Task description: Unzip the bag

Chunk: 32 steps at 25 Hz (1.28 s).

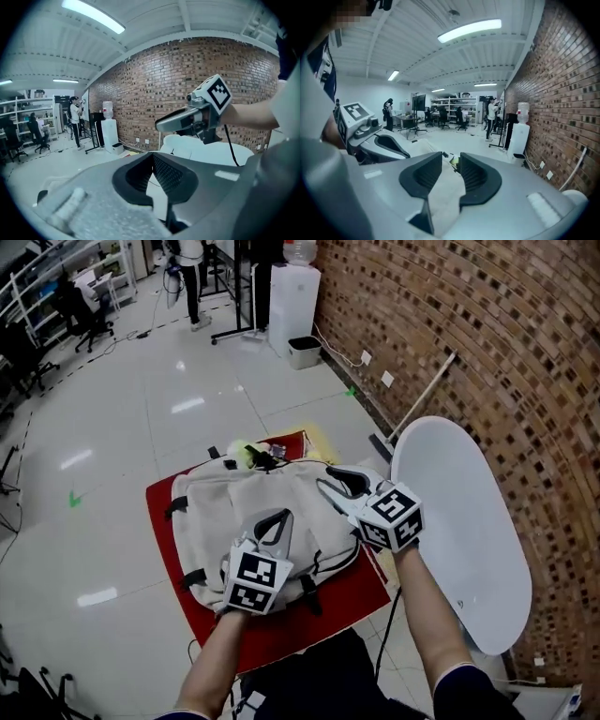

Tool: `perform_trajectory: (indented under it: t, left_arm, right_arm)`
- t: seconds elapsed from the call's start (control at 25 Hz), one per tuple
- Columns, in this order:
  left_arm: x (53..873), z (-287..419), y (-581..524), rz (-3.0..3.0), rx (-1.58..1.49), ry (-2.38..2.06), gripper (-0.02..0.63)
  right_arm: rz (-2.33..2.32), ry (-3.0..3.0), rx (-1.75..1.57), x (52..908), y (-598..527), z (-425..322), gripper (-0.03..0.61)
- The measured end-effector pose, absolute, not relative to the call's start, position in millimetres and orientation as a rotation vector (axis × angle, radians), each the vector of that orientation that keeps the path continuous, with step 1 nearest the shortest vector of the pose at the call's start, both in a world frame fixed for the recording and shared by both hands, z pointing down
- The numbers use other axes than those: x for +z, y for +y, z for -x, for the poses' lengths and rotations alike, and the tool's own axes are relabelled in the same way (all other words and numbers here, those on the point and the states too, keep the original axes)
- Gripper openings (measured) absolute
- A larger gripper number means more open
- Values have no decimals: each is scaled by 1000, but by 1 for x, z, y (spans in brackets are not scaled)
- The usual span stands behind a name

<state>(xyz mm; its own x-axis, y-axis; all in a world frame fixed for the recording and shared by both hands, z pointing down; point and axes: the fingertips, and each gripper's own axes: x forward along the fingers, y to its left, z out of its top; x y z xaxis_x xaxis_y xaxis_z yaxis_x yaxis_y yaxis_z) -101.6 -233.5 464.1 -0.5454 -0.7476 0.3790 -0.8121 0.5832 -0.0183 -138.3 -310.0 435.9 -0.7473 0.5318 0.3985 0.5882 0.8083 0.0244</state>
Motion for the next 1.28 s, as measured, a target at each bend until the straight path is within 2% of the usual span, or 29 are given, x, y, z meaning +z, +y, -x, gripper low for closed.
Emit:
perform_trajectory:
  t: [0.08, 0.2, 0.24, 0.28, 0.48, 0.56, 0.76, 1.12, 1.28]
  left_arm:
    - [469, 117, -235, -1229, 269, -2485, 3]
    - [488, 137, -243, -1164, 255, -2444, 7]
    - [496, 143, -246, -1137, 251, -2428, 51]
    - [503, 151, -249, -1104, 250, -2416, 57]
    - [527, 192, -268, -941, 205, -2411, 58]
    - [537, 207, -273, -902, 196, -2409, 58]
    - [561, 227, -270, -811, 158, -2385, 58]
    - [582, 236, -266, -772, 121, -2358, 57]
    - [586, 237, -266, -766, 115, -2356, 57]
  right_arm:
    - [935, -2534, -286, 446, -305, 170, 117]
    - [1081, -2390, -464, 472, -300, 212, 77]
    - [1133, -2334, -508, 484, -299, 223, 77]
    - [1182, -2277, -529, 495, -299, 234, 77]
    - [1320, -2023, -440, 554, -306, 282, 94]
    - [1339, -1929, -365, 580, -303, 294, 125]
    - [1353, -1770, -163, 623, -280, 306, 137]
    - [1283, -1580, -141, 661, -275, 294, 87]
    - [1276, -1545, -193, 670, -274, 290, 87]
